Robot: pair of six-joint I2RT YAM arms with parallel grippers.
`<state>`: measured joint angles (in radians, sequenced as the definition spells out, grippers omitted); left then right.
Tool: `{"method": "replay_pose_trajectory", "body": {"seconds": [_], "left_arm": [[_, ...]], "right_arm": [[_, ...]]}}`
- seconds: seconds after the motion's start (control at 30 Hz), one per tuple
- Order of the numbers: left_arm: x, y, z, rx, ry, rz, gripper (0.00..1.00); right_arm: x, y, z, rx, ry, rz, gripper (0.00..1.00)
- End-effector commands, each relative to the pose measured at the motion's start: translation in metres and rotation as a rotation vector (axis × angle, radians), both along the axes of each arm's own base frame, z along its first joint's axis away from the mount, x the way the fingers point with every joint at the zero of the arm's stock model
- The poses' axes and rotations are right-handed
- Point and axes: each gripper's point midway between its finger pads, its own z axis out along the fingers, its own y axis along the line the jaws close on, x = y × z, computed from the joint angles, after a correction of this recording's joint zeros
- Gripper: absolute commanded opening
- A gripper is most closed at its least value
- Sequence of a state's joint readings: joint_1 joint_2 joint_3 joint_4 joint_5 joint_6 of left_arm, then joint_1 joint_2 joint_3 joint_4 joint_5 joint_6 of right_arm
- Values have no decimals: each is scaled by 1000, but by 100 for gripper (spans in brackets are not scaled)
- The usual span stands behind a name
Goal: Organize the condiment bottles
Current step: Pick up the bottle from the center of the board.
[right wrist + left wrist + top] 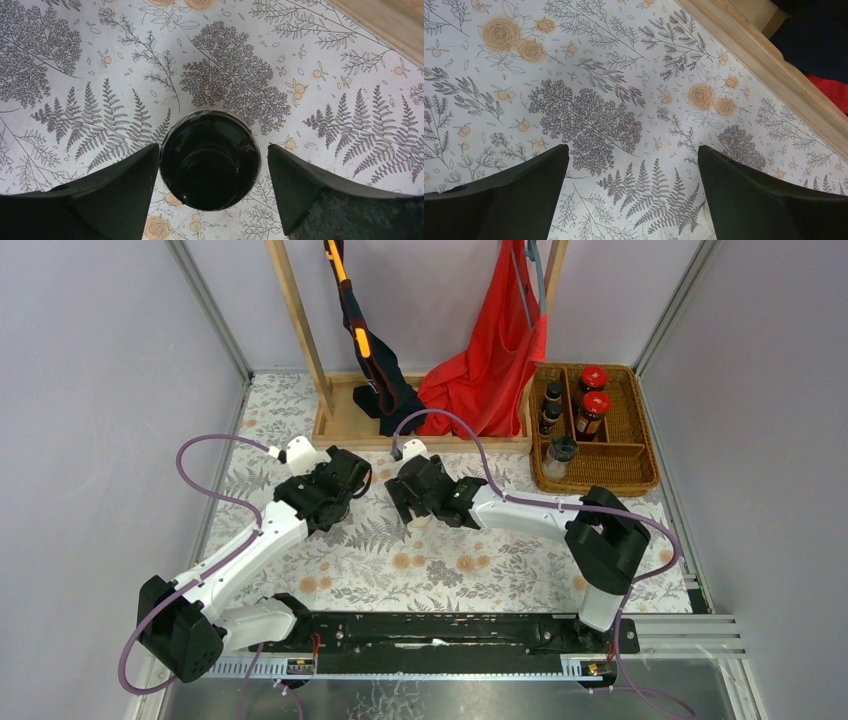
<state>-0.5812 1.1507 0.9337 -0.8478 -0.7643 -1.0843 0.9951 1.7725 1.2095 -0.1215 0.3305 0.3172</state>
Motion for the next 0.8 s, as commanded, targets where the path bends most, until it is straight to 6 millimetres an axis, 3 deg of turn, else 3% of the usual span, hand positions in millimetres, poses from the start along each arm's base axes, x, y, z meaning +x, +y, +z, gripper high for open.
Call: {"method": "replay_pose_trajectory", "body": {"seconds": [0.0, 0.23, 0.5, 0.6, 0.67, 0.73, 0.77], "left_arm": [[5, -1, 5, -13, -29, 0, 100], [6, -1, 3, -12, -27, 0, 100], [5, -1, 3, -10, -24, -2, 100], [5, 0, 4, -12, -29, -1, 100], [5, -1, 4, -11, -28, -2, 100], [5, -1, 4, -13, -30, 0, 100], [5, -1, 3, -14, -27, -1, 100]], "right_arm": [[9, 20, 22, 63, -47, -4, 84], [12, 19, 24, 60, -59, -14, 79], [13, 18, 17, 47, -53, -23, 59], [12, 17, 15, 47, -47, -30, 44], [11, 16, 14, 48, -44, -31, 26], [11, 14, 14, 47, -44, -42, 2], [11, 12, 15, 49, -42, -48, 0]]}}
